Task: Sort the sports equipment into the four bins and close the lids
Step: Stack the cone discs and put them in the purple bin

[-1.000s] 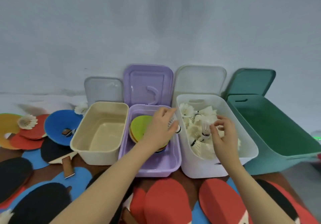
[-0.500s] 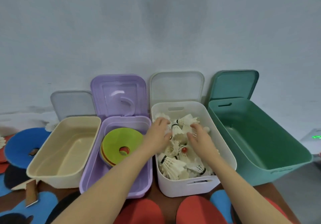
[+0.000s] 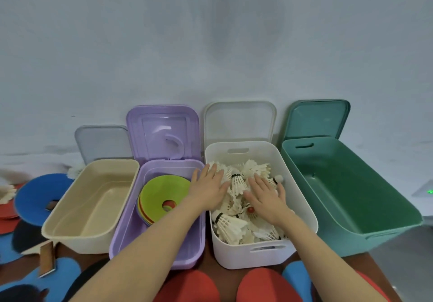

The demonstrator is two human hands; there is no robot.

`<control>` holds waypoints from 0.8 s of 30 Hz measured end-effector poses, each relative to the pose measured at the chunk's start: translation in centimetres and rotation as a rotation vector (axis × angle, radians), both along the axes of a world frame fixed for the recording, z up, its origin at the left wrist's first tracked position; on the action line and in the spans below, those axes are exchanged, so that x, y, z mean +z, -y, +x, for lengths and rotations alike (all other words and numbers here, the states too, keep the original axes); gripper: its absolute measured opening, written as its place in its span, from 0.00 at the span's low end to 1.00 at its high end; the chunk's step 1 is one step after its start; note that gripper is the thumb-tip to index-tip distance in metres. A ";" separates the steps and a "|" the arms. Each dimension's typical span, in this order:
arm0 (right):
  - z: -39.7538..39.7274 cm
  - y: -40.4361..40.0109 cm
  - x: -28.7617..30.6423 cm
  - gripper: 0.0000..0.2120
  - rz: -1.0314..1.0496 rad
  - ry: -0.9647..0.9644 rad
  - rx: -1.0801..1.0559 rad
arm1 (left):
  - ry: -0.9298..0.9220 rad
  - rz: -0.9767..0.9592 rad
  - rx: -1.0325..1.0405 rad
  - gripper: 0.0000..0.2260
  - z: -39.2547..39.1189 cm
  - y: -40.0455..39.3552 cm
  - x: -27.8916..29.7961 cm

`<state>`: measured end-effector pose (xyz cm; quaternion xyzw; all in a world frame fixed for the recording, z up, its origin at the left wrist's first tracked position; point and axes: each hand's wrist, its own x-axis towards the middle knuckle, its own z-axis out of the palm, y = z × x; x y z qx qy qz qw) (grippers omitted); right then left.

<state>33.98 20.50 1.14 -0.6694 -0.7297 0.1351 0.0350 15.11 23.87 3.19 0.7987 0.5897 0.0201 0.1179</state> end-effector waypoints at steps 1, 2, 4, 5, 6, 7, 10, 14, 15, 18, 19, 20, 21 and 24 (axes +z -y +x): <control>0.1 0.3 0.2 0.29 0.015 0.008 -0.013 | 0.050 0.030 0.008 0.24 -0.4 0.4 0.0; 0.1 0.7 0.5 0.29 0.027 0.024 -0.020 | 0.092 0.065 0.011 0.24 -1.0 0.8 0.1; -0.4 1.3 1.0 0.29 0.066 0.037 -0.018 | 0.129 0.146 0.001 0.23 -2.6 1.7 0.3; -0.8 1.6 1.4 0.29 0.101 0.025 -0.018 | 0.130 0.196 0.002 0.23 -3.5 2.2 0.4; -1.4 1.9 1.8 0.29 0.148 0.005 -0.012 | 0.121 0.238 0.004 0.22 -4.4 2.5 0.6; -2.0 2.1 2.1 0.28 0.197 -0.017 -0.002 | 0.113 0.261 0.012 0.22 -5.3 2.8 0.9; -4.6 2.6 2.8 0.24 0.321 -0.094 0.038 | 0.082 0.298 0.046 0.20 -8.3 4.0 1.8; -9.5 2.9 3.5 0.22 0.393 -0.248 0.165 | 0.087 0.324 0.105 0.29 -13.1 6.3 2.1; -10.8 2.9 3.5 0.23 0.388 -0.289 0.200 | 0.078 0.315 0.129 0.30 -14.5 7.0 2.0; -15.1 3.4 3.3 0.20 0.384 -0.360 0.289 | 0.117 0.307 0.188 0.30 -18.5 8.8 2.0; -16.5 3.7 3.2 0.20 0.391 -0.380 0.311 | 0.124 0.298 0.203 0.31 -19.9 9.3 2.1; -18.0 4.0 3.3 0.21 0.395 -0.401 0.316 | 0.123 0.290 0.216 0.32 -21.4 9.9 2.1; -19.5 4.3 3.4 0.21 0.400 -0.421 0.311 | 0.117 0.271 0.234 0.32 -22.9 10.5 2.0; -24.0 5.3 3.6 0.19 0.432 -0.446 0.341 | 0.092 0.287 0.273 0.27 -27.8 12.1 1.6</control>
